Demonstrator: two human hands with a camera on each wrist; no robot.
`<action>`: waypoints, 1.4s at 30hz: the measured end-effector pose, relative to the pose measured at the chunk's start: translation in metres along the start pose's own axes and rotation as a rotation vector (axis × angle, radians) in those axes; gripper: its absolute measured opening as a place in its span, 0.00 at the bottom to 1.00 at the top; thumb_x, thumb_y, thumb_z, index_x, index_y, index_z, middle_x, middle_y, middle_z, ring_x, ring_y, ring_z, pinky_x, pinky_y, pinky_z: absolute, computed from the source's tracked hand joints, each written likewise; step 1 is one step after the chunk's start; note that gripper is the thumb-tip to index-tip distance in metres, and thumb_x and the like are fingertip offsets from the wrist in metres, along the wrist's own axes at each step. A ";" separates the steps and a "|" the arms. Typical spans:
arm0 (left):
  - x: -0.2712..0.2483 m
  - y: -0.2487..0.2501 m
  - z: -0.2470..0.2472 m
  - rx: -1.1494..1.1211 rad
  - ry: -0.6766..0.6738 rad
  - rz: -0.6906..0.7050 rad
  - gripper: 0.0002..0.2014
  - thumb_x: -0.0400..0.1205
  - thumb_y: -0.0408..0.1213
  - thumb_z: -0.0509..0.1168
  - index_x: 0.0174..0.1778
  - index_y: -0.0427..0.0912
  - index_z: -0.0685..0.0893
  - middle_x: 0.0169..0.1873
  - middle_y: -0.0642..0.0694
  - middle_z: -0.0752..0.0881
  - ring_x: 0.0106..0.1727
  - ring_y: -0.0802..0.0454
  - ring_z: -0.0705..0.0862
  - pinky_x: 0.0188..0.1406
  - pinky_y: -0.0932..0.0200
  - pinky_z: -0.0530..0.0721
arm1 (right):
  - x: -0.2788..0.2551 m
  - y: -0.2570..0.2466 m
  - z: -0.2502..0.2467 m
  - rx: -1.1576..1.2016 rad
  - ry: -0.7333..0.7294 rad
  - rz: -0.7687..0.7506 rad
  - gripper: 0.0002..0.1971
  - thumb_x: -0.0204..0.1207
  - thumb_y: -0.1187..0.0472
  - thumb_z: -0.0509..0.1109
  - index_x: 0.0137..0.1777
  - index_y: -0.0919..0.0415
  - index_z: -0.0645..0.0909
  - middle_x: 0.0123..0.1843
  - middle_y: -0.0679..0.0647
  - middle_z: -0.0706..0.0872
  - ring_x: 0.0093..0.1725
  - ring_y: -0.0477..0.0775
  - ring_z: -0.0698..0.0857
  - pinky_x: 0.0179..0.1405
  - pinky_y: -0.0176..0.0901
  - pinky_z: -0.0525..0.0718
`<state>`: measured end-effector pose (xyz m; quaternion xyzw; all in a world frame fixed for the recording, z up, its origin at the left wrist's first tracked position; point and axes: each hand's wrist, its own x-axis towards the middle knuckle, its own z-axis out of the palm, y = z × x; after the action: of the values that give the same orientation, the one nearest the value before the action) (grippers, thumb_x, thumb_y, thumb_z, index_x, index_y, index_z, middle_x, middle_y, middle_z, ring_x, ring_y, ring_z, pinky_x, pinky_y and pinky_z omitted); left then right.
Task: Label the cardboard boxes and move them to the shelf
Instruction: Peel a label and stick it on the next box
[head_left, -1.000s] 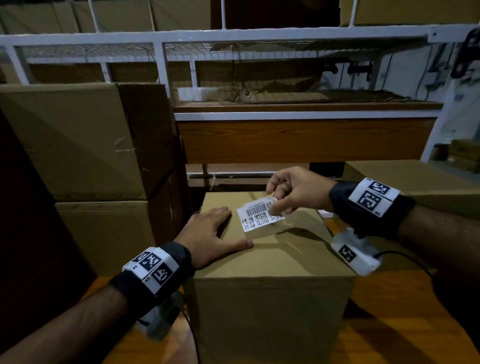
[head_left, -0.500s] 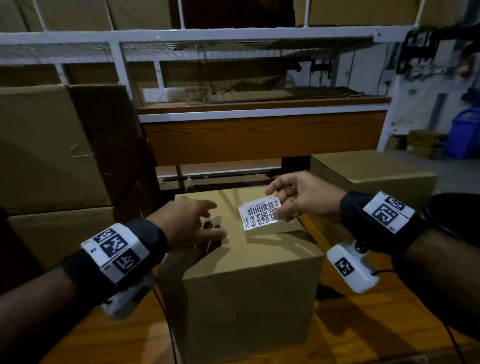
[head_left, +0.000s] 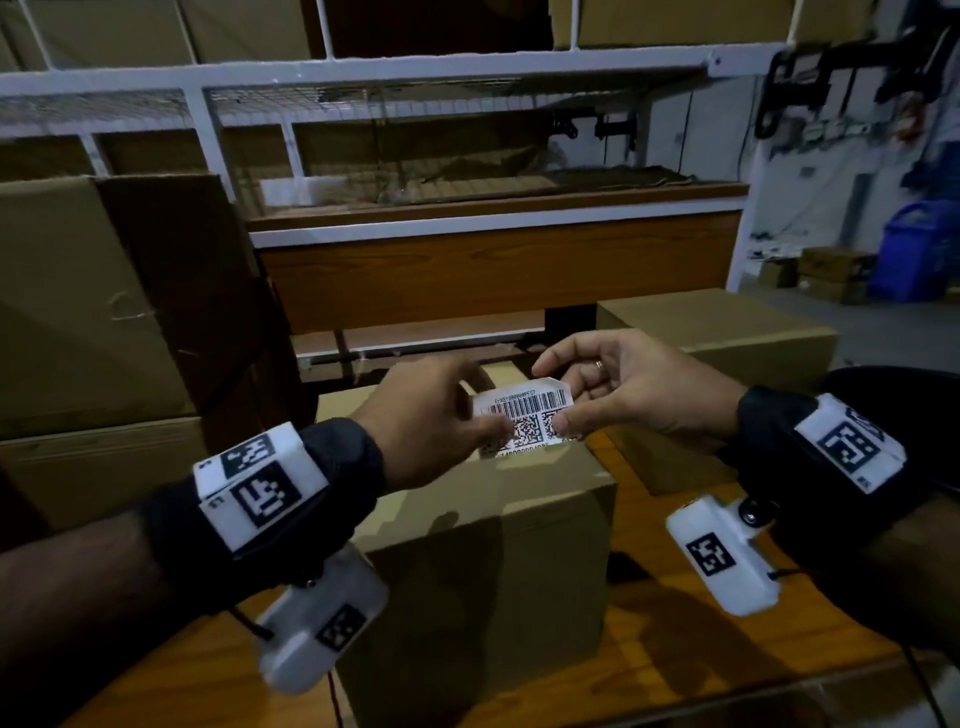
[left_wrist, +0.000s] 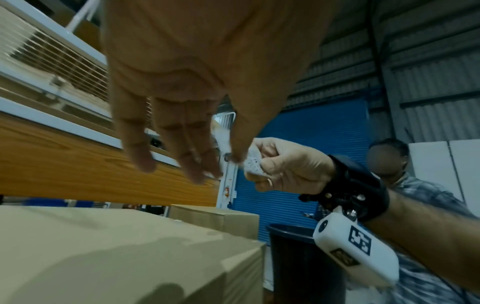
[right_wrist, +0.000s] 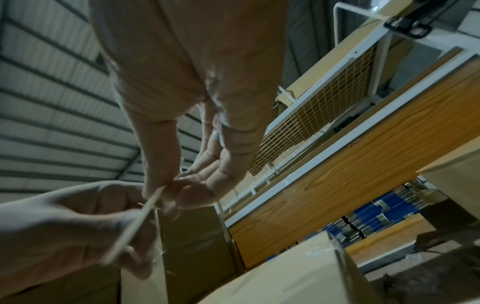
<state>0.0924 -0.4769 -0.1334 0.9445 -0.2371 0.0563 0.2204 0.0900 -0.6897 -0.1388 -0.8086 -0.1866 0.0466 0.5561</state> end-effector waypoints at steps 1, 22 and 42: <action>0.002 0.005 0.001 -0.004 -0.018 0.019 0.17 0.78 0.49 0.68 0.60 0.47 0.81 0.48 0.53 0.86 0.42 0.62 0.84 0.37 0.68 0.84 | -0.004 0.001 -0.003 0.008 0.016 -0.002 0.23 0.65 0.74 0.78 0.60 0.63 0.80 0.41 0.60 0.88 0.39 0.53 0.89 0.39 0.42 0.89; 0.139 0.226 0.133 -0.210 -0.130 0.251 0.07 0.78 0.41 0.72 0.42 0.40 0.86 0.42 0.43 0.90 0.46 0.45 0.88 0.46 0.53 0.88 | -0.174 0.063 -0.185 0.078 0.864 0.235 0.06 0.70 0.77 0.73 0.37 0.68 0.83 0.23 0.50 0.85 0.20 0.40 0.80 0.20 0.26 0.77; 0.164 0.265 0.230 -0.098 -0.321 0.161 0.12 0.78 0.44 0.71 0.56 0.47 0.86 0.56 0.45 0.85 0.60 0.40 0.81 0.71 0.38 0.73 | -0.190 0.139 -0.243 -0.768 0.707 0.659 0.05 0.66 0.64 0.81 0.31 0.56 0.90 0.32 0.46 0.89 0.36 0.45 0.86 0.43 0.43 0.86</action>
<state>0.1127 -0.8574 -0.2018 0.9074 -0.3467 -0.0893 0.2200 0.0178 -1.0138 -0.1995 -0.9326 0.2654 -0.1252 0.2099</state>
